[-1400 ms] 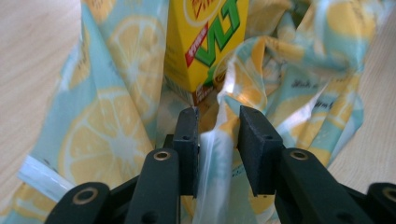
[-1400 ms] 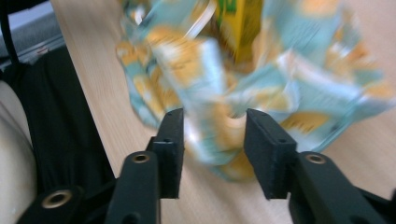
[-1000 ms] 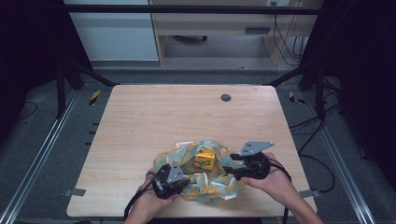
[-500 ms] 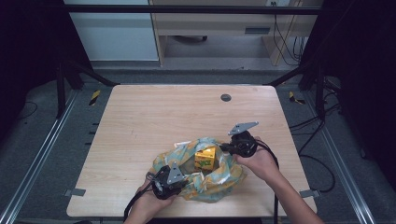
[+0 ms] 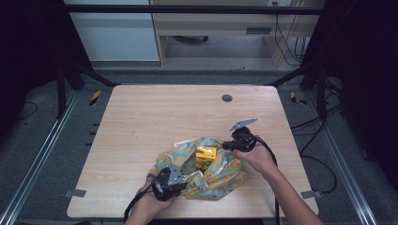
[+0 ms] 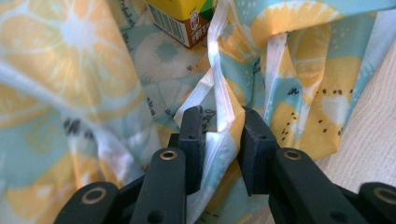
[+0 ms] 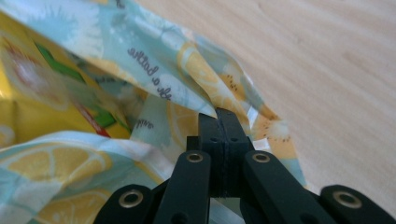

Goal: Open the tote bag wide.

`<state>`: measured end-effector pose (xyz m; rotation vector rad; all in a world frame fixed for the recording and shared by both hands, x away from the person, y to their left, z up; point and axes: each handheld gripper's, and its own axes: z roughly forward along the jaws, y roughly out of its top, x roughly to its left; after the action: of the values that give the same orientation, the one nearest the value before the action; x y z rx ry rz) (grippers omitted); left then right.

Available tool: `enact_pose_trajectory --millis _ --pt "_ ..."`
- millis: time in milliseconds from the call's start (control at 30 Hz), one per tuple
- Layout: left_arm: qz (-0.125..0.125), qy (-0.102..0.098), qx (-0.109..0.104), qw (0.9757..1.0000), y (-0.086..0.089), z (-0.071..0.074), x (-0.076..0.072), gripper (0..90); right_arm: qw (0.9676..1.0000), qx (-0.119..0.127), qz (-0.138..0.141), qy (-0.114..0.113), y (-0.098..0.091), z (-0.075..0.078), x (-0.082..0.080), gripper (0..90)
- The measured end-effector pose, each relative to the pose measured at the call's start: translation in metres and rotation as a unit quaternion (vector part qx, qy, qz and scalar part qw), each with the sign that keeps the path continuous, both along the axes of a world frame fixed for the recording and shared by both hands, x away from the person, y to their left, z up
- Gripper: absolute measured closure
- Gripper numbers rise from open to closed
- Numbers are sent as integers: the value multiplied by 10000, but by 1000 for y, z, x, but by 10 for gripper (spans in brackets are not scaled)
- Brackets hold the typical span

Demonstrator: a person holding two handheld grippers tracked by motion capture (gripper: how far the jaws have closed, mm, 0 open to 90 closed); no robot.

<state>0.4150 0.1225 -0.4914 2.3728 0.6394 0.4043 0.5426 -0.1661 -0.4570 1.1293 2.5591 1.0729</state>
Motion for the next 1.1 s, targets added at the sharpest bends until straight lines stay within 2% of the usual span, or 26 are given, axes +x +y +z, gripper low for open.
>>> enact_pose_trajectory --millis 167,267,300,367,633,867,933,1000,1100 --pt "65 11 -70 10000 1 -1 1 719 9997 -170 31 144 -3 -12 -1 900" --pt "112 47 -110 9999 3 -1 3 717 9992 -205 -63 348 -3 -16 0 900" --pt "107 69 -141 9998 4 -1 3 716 9992 -280 -61 263 -4 -19 2 900" --pt "138 103 -181 9997 5 -2 4 718 9984 -406 -159 351 -7 -23 4 900" --pt "123 122 -155 9997 9 -1 2 730 9980 -356 -402 337 -27 -27 12 900" --pt "129 125 -151 9997 11 -1 0 733 9978 -341 -493 294 -35 -29 15 895" --pt "133 128 -192 9996 11 -1 0 731 9985 -306 -440 127 -35 -27 13 843" --pt "127 118 -215 9996 10 -2 0 731 9987 -128 -489 -37 -35 -19 9 716" --pt "107 119 -224 9996 9 -1 0 727 9983 15 -500 -299 -38 -4 2 589"
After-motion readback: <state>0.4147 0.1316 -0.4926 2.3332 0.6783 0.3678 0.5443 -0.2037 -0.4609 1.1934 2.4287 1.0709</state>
